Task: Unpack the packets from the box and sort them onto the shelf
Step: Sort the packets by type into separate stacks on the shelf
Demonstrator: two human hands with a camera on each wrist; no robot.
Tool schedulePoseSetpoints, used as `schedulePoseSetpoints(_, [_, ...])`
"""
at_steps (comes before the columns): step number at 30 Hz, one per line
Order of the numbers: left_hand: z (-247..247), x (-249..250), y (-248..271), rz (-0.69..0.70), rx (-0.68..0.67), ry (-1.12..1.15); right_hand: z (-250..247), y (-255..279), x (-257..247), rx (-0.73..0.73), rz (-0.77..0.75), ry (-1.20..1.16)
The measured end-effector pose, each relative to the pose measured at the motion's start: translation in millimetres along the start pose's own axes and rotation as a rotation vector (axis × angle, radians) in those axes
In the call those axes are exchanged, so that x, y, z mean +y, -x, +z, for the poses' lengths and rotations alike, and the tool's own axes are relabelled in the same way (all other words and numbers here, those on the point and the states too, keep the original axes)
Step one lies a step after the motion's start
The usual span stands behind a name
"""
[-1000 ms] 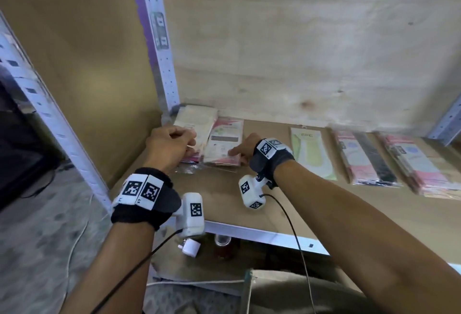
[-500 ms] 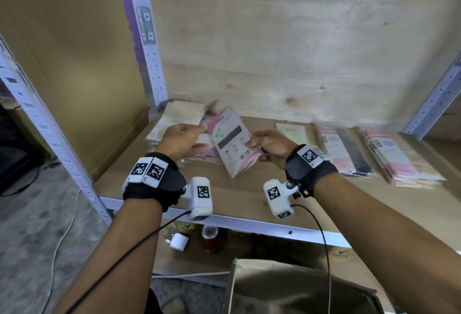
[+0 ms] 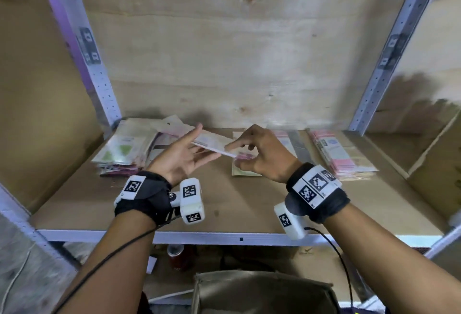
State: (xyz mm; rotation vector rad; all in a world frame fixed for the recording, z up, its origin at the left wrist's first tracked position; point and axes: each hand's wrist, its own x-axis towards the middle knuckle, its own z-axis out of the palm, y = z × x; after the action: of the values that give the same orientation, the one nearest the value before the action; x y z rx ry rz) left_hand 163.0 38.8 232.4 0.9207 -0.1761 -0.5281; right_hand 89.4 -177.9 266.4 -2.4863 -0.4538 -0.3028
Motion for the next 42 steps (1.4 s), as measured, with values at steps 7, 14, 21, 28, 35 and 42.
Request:
schedulePoseSetpoints(7, [16, -28, -21, -0.025, 0.075, -0.173, -22, 21, 51, 0.043, 0.225, -0.187])
schedulePoseSetpoints(14, [32, -47, -38, -0.027, 0.039, -0.221, -37, 44, 102, -0.117, 0.477, -0.776])
schedulePoseSetpoints(21, [15, -38, -53, 0.238, 0.302, -0.284, -46, 56, 119, -0.094, 0.504, -0.815])
schedulePoseSetpoints(28, [-10, -33, -49, 0.237, 0.325, -0.690, -48, 62, 120, -0.191, 0.571, -0.737])
schedulePoseSetpoints(35, [-12, -31, -40, 0.315, 0.507, -0.949, -40, 56, 108, -0.234, 0.568, -0.728])
schedulePoseSetpoints(42, [-6, -19, -22, 0.324, 0.566, -0.988, -37, 54, 103, -0.220, 0.504, -0.812])
